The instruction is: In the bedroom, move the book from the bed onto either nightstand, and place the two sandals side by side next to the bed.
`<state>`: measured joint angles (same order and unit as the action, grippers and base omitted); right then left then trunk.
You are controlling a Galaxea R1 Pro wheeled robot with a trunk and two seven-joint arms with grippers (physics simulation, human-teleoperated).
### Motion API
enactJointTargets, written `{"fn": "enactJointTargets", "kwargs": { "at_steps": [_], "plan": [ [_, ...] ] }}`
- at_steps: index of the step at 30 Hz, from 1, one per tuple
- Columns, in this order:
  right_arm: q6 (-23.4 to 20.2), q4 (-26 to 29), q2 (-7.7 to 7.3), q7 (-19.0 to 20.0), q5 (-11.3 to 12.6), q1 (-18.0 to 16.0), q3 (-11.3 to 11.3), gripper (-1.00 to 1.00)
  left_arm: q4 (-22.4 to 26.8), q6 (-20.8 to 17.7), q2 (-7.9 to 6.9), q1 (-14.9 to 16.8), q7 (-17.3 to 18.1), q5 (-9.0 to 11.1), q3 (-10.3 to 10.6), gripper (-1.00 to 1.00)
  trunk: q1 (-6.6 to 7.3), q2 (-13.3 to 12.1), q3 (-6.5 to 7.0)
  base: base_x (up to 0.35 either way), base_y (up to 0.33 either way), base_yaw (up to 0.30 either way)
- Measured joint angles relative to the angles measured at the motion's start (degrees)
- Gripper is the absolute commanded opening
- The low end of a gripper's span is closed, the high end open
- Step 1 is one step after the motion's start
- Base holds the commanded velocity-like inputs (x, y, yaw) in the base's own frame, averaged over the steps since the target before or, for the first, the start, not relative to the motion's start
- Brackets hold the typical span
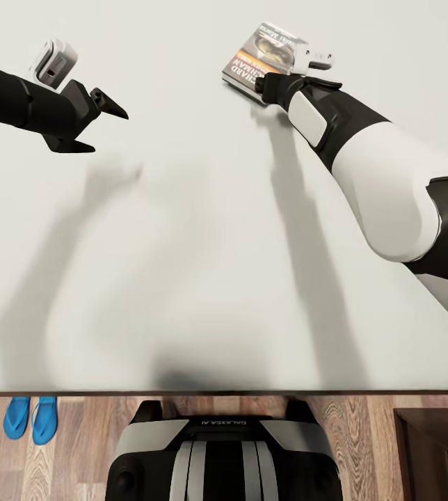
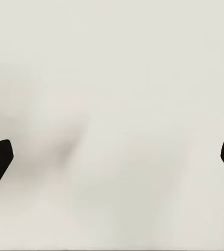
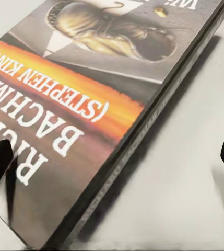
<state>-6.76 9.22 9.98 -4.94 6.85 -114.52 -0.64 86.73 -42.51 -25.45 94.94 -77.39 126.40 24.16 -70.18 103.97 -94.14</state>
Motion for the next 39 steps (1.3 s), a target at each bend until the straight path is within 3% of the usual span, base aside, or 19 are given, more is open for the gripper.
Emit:
{"fn": "enactJointTargets", "kwargs": {
  "at_steps": [9, 22, 39],
  "plan": [
    [-0.09, 0.01, 0.0, 0.01, 0.02, -0.03, -0.03, 1.0, 0.0, 0.03, 0.05, 0.0, 0.02, 0.08, -0.12, 1.0, 0.0, 0.0, 0.0, -0.23, -0.09, 0.0],
    [-0.17, -0.01, -0.01, -0.09, 0.19, -1.19, 0.14, 1.0, 0.0, 0.03, 0.08, 0.01, 0.05, 0.11, -0.11, 1.0, 0.01, 0.0, 0.0, -0.032, -0.011, 0.0],
    [-2.61, 0.04, -0.01, -0.11, 0.24, -2.74, 0.05, 1.0, 0.19, -0.05, 0.01, 0.01, -0.06, 0.0, 0.3, 1.0, 0.03, 0.0, -0.01, 0.198, 0.0, 0.0]
  ]
}}
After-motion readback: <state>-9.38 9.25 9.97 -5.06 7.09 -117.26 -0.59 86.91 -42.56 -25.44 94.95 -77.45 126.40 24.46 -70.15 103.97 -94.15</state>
